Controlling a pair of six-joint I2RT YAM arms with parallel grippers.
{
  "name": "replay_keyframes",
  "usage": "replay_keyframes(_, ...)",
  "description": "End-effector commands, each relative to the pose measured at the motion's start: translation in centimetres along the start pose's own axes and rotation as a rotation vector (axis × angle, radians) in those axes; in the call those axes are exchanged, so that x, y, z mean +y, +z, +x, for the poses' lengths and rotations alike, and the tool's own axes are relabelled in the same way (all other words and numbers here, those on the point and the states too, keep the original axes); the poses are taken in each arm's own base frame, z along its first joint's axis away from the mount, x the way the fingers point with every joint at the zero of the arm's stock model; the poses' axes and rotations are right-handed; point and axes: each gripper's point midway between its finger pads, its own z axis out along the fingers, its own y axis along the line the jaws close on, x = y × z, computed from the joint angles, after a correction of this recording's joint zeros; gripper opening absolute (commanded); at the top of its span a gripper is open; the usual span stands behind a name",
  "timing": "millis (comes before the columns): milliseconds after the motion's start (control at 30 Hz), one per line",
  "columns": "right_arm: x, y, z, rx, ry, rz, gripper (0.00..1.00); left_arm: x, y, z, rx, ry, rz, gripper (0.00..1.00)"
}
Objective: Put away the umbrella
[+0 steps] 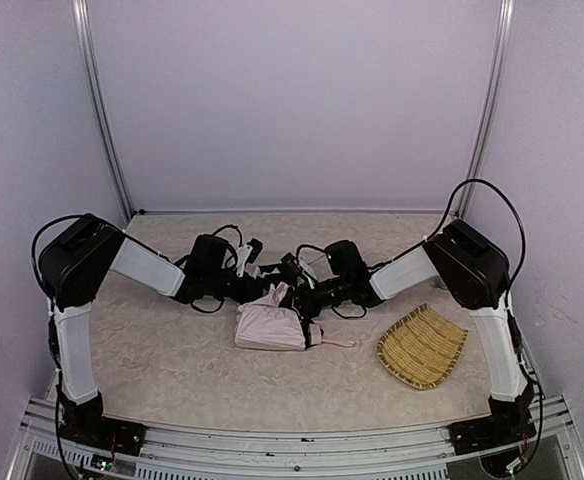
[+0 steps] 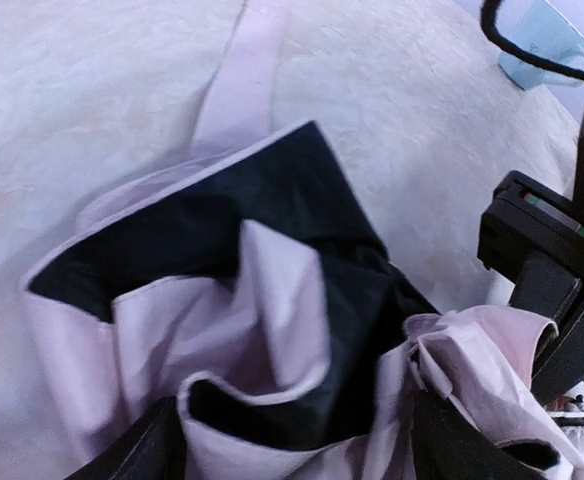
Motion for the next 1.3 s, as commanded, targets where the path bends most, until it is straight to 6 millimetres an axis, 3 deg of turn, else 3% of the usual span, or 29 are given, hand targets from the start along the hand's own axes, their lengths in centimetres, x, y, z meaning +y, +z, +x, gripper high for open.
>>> replay_keyframes(0, -1.4, 0.2, 8.0, 0.21, 0.142, 0.033, 0.0, 4.8, -3.7, -2.8, -0.115, -0.038, -0.189, 0.79)
replay_keyframes(133, -0.4, -0.5, 7.7, 0.204, 0.116, 0.023, 0.0, 5.3, -7.7, -6.2, -0.236, -0.033, -0.202, 0.8)
replay_keyframes(233, 0.5, -1.0, 6.2, 0.177, 0.073, 0.027, 0.0, 3.3, -9.0, -7.2, -0.253, 0.014, -0.137, 0.79)
replay_keyframes(467, 4.1, -1.7, 1.1, 0.102, -0.094, -0.011, 0.0, 0.2, -5.5, -3.3, -0.107, 0.025, -0.017, 0.52)
replay_keyframes(667, 9.2, -2.9, -3.1, 0.025, -0.274, -0.112, 0.0, -1.1, -1.7, -1.0, -0.015, 0.038, 0.043, 0.49)
replay_keyframes(767, 10.3, -3.8, -5.8, -0.047, -0.302, -0.119, 0.0, -1.4, 0.0, 0.3, 0.034, 0.034, 0.065, 0.46)
replay_keyframes(867, 7.9, -4.0, -7.8, -0.096, -0.258, -0.03, 0.0, -1.7, 0.5, 1.5, 0.045, 0.001, 0.096, 0.44)
replay_keyframes(967, 4.6, -3.4, -7.9, -0.102, -0.182, 0.055, 0.0, -1.4, 0.4, 2.1, 0.04, -0.015, 0.098, 0.43)
replay_keyframes(1167, -2.3, -1.4, -5.3, -0.07, -0.002, 0.178, 0.0, -0.7, 0.5, 2.9, 0.048, -0.038, 0.091, 0.4)
replay_keyframes(1267, -4.9, -0.7, -2.3, -0.021, 0.093, 0.216, 0.0, 0.3, 0.3, 2.9, 0.031, -0.069, 0.065, 0.39)
